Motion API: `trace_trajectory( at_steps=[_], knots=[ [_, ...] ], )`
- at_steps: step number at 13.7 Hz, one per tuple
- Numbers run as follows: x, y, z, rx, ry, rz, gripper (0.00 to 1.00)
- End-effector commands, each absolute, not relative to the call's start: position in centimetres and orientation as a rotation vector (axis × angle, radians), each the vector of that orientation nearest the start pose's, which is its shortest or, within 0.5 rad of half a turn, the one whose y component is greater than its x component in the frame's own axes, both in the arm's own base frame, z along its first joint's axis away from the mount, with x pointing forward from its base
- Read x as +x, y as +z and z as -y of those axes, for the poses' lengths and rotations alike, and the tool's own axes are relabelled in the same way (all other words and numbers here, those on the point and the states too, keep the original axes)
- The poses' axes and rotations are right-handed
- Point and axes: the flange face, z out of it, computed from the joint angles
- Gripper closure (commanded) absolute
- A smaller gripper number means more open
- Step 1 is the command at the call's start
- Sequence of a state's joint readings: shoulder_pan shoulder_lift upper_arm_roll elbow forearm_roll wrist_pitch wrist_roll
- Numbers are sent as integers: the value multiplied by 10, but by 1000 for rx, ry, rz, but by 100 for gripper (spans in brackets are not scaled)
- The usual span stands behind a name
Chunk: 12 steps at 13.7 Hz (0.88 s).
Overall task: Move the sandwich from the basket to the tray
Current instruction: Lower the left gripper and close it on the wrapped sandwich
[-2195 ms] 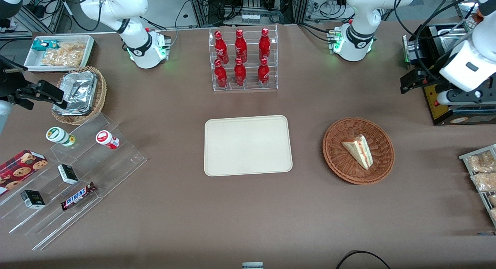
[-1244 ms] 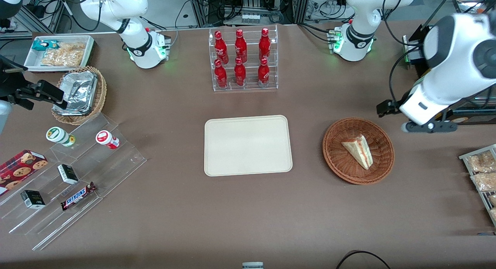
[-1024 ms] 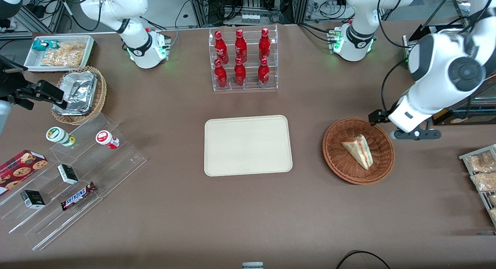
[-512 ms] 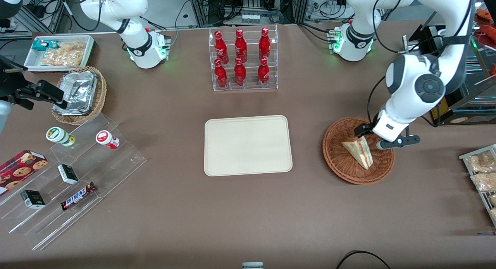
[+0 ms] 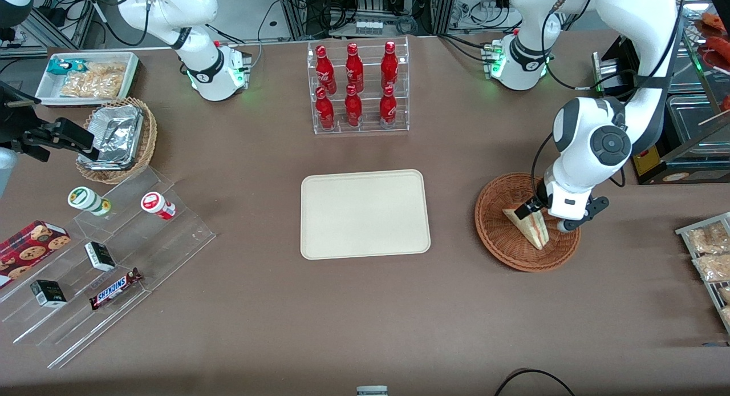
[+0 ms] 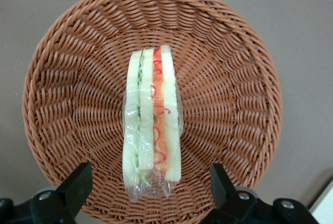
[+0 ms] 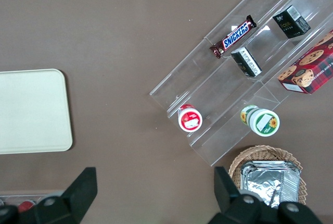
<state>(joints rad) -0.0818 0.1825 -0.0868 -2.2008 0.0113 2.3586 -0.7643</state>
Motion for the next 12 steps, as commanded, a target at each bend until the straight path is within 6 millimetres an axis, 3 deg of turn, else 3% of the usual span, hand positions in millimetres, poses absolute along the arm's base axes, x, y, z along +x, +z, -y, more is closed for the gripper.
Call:
trace_trajectory(
  at_steps=[1, 6, 7, 8, 10, 12],
  knots=[
    [545, 283, 92, -2959, 30, 1059, 0],
    [547, 254, 92, -2954, 57, 1061, 0],
    [546, 250, 92, -2954, 67, 1049, 5],
    [546, 249, 92, -2954, 71, 1044, 23],
    [550, 257, 93, -2961, 61, 1021, 79],
    [555, 266, 92, -2963, 82, 972, 89]
  ],
)
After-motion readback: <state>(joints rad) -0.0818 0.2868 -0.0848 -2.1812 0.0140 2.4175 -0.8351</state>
